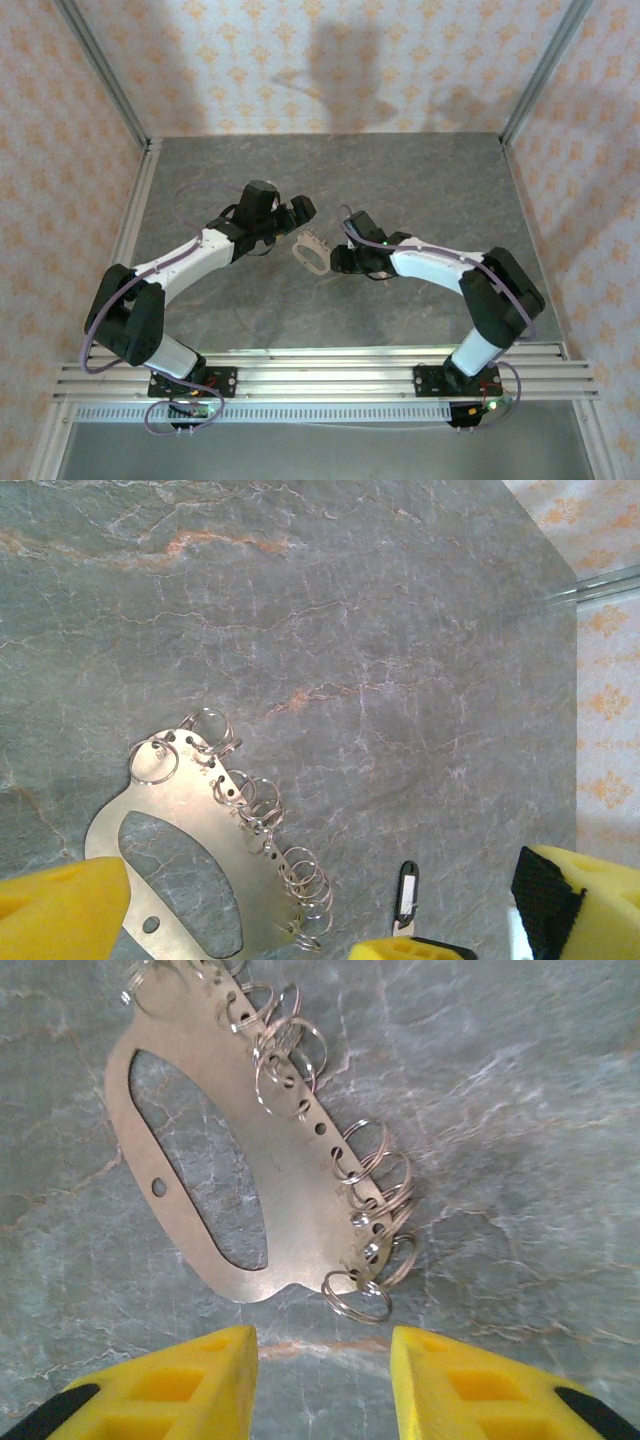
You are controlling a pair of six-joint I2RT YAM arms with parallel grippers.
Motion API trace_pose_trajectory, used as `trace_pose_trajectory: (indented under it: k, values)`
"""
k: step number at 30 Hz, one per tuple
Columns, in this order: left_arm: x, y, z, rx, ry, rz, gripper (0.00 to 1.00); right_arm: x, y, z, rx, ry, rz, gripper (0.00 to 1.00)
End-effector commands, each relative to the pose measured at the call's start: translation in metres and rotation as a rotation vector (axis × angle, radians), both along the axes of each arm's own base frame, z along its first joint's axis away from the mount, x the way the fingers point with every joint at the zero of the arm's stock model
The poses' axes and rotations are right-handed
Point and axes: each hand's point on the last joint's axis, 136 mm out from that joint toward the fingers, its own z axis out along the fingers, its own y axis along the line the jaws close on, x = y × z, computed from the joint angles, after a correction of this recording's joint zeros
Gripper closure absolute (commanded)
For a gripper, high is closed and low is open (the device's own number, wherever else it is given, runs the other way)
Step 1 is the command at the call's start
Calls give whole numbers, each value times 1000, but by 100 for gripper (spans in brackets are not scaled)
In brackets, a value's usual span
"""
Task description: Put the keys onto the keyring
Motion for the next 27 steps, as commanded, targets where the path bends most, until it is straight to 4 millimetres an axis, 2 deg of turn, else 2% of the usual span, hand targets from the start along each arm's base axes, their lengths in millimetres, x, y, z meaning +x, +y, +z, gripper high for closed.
trace_pose_trajectory:
  k: [1, 10, 15, 27]
  values:
    - [-6, 4, 11, 9, -16, -9, 0, -3, -17, 4, -69, -26, -20, 61]
    - [-12, 10, 16, 39, -22, -15, 0, -6, -17, -15, -124, -16, 62, 72]
    - [-13, 10, 14, 41, -20, -16, 0, -6, -9, -29, -118, 9, 96, 73]
    - [-11, 9, 8, 36, -12, -19, 0, 4, 4, -38, -97, 18, 98, 72]
